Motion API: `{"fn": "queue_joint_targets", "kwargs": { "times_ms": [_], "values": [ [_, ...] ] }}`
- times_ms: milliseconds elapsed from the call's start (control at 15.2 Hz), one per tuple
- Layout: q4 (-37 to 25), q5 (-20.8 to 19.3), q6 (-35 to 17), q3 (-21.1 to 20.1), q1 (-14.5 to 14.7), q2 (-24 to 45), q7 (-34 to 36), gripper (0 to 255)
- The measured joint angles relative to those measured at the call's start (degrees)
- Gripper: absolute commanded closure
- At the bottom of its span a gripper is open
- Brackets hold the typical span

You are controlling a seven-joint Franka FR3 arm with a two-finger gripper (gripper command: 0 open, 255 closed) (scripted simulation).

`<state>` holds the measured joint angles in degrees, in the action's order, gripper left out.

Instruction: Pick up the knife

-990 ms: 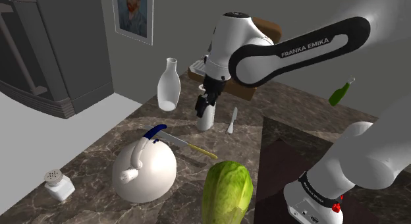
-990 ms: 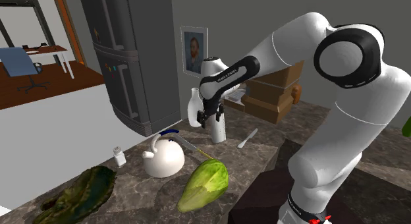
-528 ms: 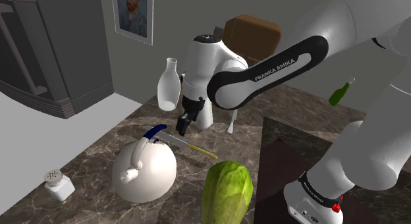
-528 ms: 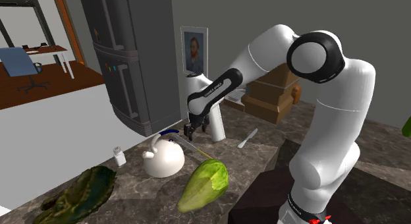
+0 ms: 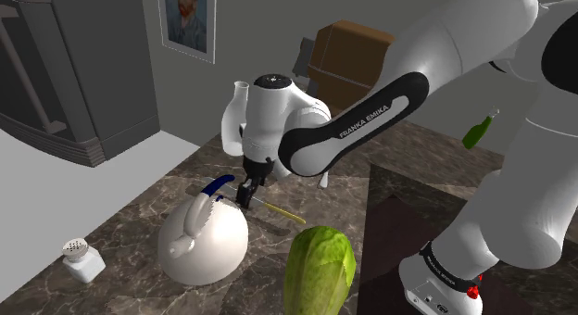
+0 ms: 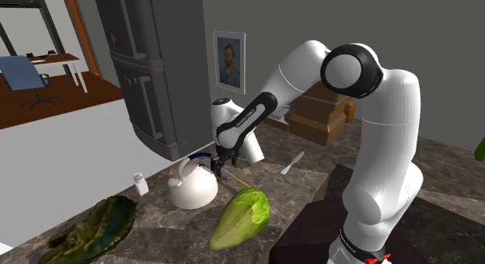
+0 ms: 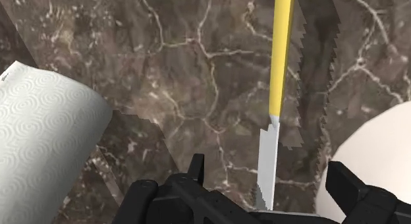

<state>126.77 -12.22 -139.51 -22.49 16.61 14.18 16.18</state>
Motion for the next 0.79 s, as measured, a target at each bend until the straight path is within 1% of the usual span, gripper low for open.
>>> {"fn": "queue_joint_targets", "kwargs": {
  "times_ms": [198,264,792],
  "values": [
    [0.1,-1.35,-1.8,0.37,0.52,1.28,0.99,0],
    [0.22,-1.47,-2.15,0.42,0.48,1.31,0.93,255],
    [0.95,-1.47,-2.58,0.74,0.09,1.72,0.71,255]
  ]
}}
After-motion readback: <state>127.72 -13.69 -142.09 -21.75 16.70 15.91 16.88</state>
